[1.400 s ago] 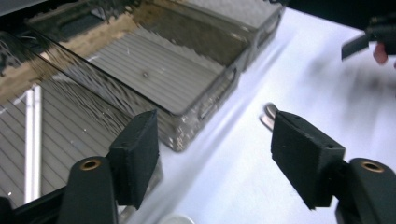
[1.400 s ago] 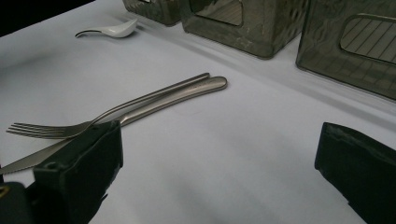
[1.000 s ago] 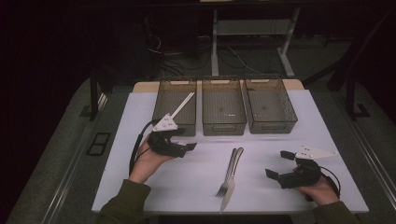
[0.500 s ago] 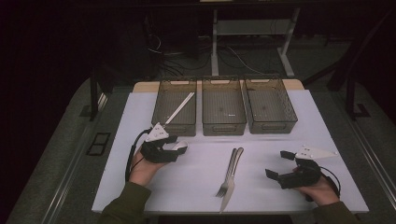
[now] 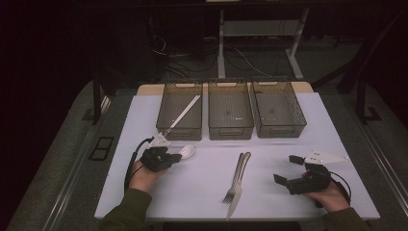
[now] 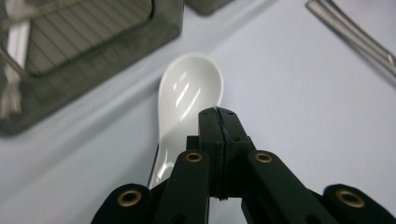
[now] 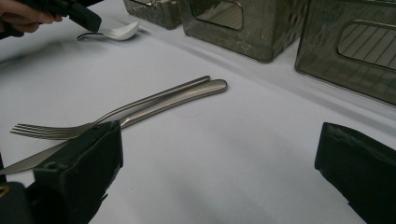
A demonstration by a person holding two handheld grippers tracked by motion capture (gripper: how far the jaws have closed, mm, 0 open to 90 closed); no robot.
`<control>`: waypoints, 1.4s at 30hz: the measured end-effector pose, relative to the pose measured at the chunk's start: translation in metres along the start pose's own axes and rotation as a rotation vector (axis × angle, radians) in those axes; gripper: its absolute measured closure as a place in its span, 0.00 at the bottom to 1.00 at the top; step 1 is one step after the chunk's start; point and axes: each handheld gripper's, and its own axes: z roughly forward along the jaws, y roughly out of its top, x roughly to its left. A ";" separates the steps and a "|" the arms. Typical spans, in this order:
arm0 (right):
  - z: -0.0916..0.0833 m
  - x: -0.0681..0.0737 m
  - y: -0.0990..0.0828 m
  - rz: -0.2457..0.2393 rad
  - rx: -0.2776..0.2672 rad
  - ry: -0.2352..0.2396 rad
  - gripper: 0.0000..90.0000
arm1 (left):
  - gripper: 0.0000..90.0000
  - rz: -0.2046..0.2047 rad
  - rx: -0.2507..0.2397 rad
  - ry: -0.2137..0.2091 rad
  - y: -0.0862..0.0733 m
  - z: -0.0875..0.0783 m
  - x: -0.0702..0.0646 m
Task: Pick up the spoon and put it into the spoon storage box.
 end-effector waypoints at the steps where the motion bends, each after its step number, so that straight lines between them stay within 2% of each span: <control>1: 0.000 0.000 0.000 -0.001 0.000 0.000 0.01 | 0.99 0.003 0.003 0.002 -0.002 -0.001 0.000; 3: 0.000 0.000 0.000 -0.003 -0.002 0.001 0.01 | 0.99 -0.010 0.008 0.008 -0.004 -0.002 0.001; 4: 0.000 0.000 0.000 -0.004 -0.001 0.001 0.01 | 0.99 0.002 0.014 0.013 -0.004 -0.003 0.003; 9: 0.000 0.001 0.000 -0.005 0.000 -0.002 0.01 | 0.99 0.004 0.038 0.011 -0.007 -0.001 0.007; 16: 0.000 0.001 0.000 -0.005 -0.001 0.000 0.01 | 0.99 0.012 0.077 0.064 -0.010 0.000 0.012; 20: 0.000 0.000 0.000 -0.005 -0.002 0.000 0.01 | 0.99 0.001 0.081 0.087 -0.012 -0.001 0.019; 25: 0.001 0.001 0.000 -0.006 -0.001 -0.002 0.01 | 0.99 -0.013 0.069 0.138 -0.014 -0.004 0.029; 26: 0.001 0.001 0.000 -0.007 -0.001 -0.001 0.01 | 0.99 -0.029 0.059 0.143 -0.015 -0.005 0.030; 29: 0.001 0.000 0.000 -0.006 -0.001 -0.002 0.01 | 0.99 -0.033 0.052 0.133 -0.016 -0.006 0.035; 34: 0.001 0.000 0.000 -0.009 -0.002 -0.001 0.01 | 0.99 -0.022 0.056 0.122 -0.015 -0.006 0.033; 36: 0.001 0.001 0.000 -0.006 0.000 -0.001 0.01 | 0.99 -0.015 0.043 0.116 -0.014 -0.007 0.032; 40: 0.001 0.001 0.000 -0.007 0.001 0.001 0.01 | 0.94 -0.016 -0.025 0.080 -0.008 -0.011 0.030; 42: 0.001 0.000 0.000 -0.008 0.004 0.001 0.01 | 0.89 -0.010 -0.043 0.082 -0.004 -0.012 0.029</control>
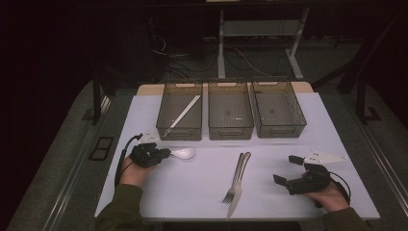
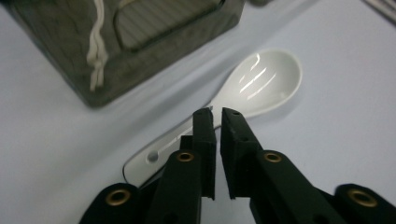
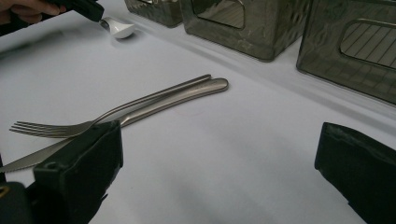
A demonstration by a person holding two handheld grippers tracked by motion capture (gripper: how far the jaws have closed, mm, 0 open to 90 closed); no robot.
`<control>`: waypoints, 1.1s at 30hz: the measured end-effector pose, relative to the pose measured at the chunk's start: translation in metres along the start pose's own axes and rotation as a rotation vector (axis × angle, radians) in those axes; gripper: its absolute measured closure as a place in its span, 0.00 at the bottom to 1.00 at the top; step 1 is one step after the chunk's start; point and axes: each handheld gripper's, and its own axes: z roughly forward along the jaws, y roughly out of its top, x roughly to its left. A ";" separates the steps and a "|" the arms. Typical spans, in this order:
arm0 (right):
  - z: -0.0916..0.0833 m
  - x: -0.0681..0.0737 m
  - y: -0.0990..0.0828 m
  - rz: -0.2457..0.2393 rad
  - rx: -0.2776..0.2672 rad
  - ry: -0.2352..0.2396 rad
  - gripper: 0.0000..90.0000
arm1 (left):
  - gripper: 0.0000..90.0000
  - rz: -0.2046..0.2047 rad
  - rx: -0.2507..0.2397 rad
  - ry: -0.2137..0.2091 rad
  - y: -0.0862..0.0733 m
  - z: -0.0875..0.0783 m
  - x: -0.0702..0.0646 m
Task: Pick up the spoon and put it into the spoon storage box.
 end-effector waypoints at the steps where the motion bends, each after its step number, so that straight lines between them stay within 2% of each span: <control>1: 0.000 0.000 0.000 0.001 -0.001 0.000 0.01 | 0.87 -0.003 -0.010 -0.008 0.002 0.000 0.000; 6: 0.001 0.000 0.000 0.003 0.002 -0.002 0.01 | 0.74 0.004 -0.051 -0.045 0.013 0.004 0.000; 14: 0.001 -0.001 0.000 0.008 0.002 -0.002 0.01 | 0.55 0.025 -0.051 -0.096 0.035 0.022 -0.001; 16: 0.001 -0.001 0.000 0.006 0.003 -0.003 0.01 | 0.53 0.019 -0.057 -0.114 0.039 0.027 -0.003; 19: 0.001 -0.001 0.000 0.007 0.003 -0.001 0.01 | 0.50 0.019 -0.058 -0.117 0.042 0.035 -0.007; 21: 0.000 -0.001 0.000 0.010 0.001 -0.001 0.01 | 0.47 0.015 -0.045 -0.126 0.041 0.038 -0.008; 24: 0.001 -0.001 0.000 0.005 0.003 0.000 0.01 | 0.45 0.046 -0.012 -0.119 0.040 0.041 -0.010; 29: 0.001 -0.001 0.000 0.006 0.003 -0.003 0.01 | 0.44 0.050 0.008 -0.110 0.037 0.042 -0.008; 33: 0.001 -0.001 0.000 0.004 0.002 -0.003 0.01 | 0.43 0.059 0.043 -0.115 0.033 0.045 -0.007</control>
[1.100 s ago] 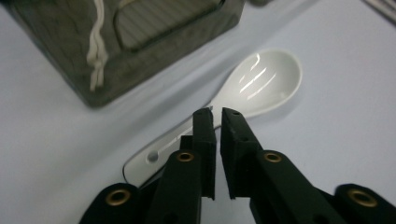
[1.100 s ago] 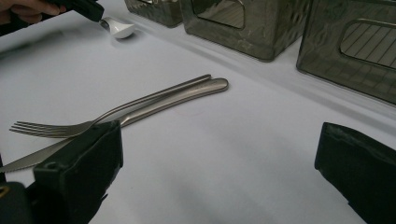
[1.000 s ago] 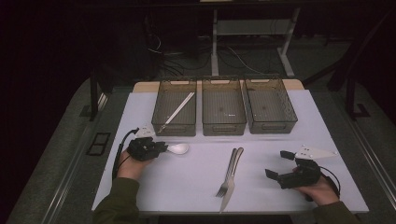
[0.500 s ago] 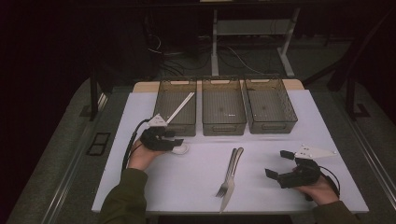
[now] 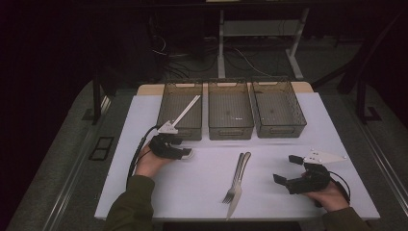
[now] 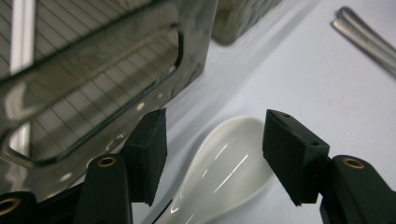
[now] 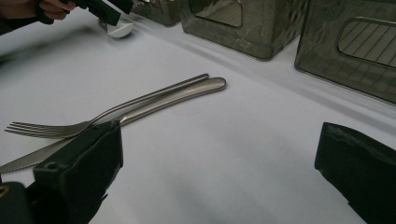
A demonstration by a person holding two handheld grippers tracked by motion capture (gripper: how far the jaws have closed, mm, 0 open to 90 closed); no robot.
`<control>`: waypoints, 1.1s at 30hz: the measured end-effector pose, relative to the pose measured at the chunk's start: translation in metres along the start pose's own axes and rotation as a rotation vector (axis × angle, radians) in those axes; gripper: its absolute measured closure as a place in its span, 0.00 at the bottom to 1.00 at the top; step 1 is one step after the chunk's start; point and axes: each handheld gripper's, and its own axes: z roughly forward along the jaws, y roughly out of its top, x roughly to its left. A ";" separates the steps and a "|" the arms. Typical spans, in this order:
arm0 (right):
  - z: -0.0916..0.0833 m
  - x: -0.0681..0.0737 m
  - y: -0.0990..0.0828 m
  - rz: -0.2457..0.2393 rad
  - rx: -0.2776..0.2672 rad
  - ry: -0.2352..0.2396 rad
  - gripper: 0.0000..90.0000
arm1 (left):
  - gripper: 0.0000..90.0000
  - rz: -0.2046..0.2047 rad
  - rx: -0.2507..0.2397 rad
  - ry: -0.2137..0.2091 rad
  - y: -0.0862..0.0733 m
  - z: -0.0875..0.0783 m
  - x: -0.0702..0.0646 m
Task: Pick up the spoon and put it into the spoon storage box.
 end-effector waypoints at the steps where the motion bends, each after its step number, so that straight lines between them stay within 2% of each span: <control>1: 0.000 0.000 0.000 0.000 0.000 0.000 0.01 | 0.43 -0.004 0.007 0.000 -0.001 0.001 0.000; 6: 0.000 0.000 0.000 -0.001 0.001 0.003 0.01 | 0.42 0.006 0.040 0.005 -0.003 0.004 -0.002; 10: -0.001 0.000 0.000 0.001 0.002 0.002 0.01 | 0.42 0.029 0.058 0.004 -0.003 0.005 -0.003; 17: -0.001 0.000 0.000 0.000 0.001 0.002 0.01 | 0.43 0.048 0.065 -0.006 -0.004 0.006 -0.004; 21: 0.000 0.000 0.000 -0.002 0.001 0.001 0.01 | 0.48 0.061 0.067 -0.020 -0.004 0.006 -0.006; 24: -0.001 0.000 0.000 -0.001 0.001 0.002 0.01 | 0.52 0.090 0.066 -0.034 -0.004 0.007 -0.006; 33: 0.000 0.000 0.000 -0.004 0.002 0.003 0.01 | 0.66 0.135 0.058 -0.072 -0.008 0.005 -0.004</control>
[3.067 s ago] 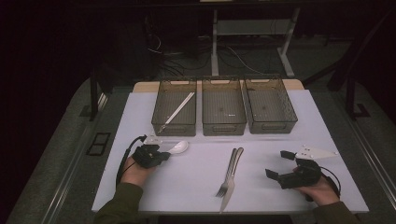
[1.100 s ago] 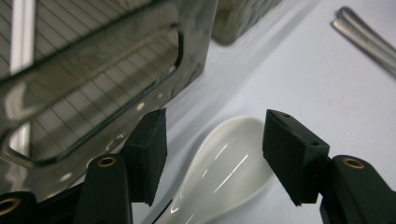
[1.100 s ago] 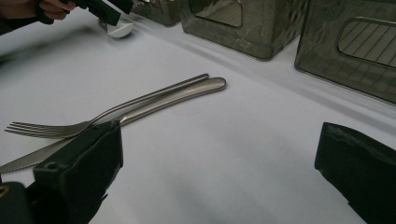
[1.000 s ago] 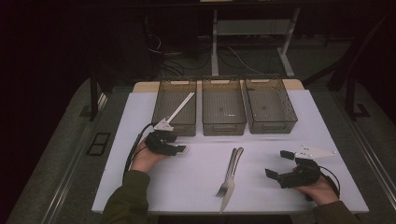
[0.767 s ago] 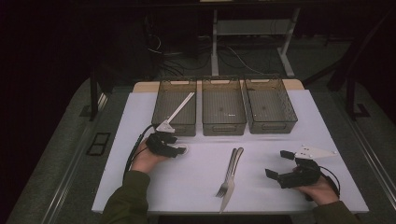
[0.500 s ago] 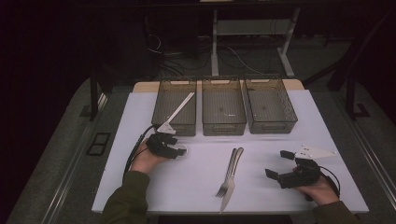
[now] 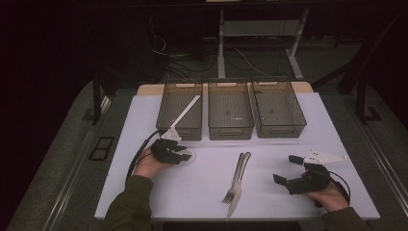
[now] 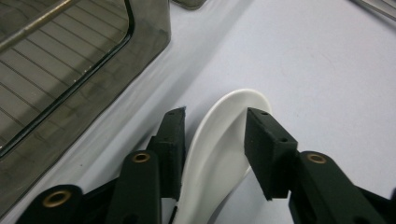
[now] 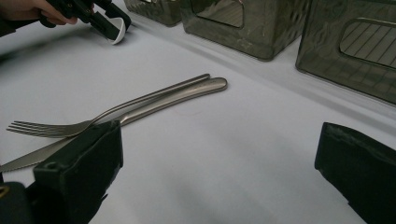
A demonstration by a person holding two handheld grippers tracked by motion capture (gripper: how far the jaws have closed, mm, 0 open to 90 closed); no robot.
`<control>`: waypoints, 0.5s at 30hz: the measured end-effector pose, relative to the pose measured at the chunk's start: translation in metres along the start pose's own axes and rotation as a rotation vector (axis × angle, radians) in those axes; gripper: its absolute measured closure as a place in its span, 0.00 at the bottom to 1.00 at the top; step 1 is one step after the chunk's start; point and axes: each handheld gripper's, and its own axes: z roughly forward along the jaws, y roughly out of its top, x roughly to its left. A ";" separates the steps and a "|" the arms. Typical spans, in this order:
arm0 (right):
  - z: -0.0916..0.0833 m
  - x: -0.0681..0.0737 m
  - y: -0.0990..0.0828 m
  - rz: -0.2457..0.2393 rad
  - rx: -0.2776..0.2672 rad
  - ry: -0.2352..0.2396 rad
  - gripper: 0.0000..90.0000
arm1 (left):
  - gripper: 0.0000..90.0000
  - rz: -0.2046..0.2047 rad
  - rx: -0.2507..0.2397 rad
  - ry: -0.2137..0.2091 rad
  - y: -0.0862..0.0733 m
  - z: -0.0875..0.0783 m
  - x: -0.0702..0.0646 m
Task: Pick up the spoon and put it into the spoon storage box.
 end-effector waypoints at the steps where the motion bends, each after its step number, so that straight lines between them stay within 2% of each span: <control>1: 0.000 0.000 0.000 0.000 0.000 0.000 0.01 | 0.68 -0.002 0.005 0.001 -0.001 -0.001 0.000; 9: 0.000 0.000 0.000 0.000 0.000 0.000 0.01 | 0.82 0.034 0.013 0.012 -0.001 -0.006 -0.002; 15: 0.000 0.000 0.000 -0.001 0.001 0.000 0.01 | 0.92 0.045 -0.002 -0.009 0.000 -0.012 -0.002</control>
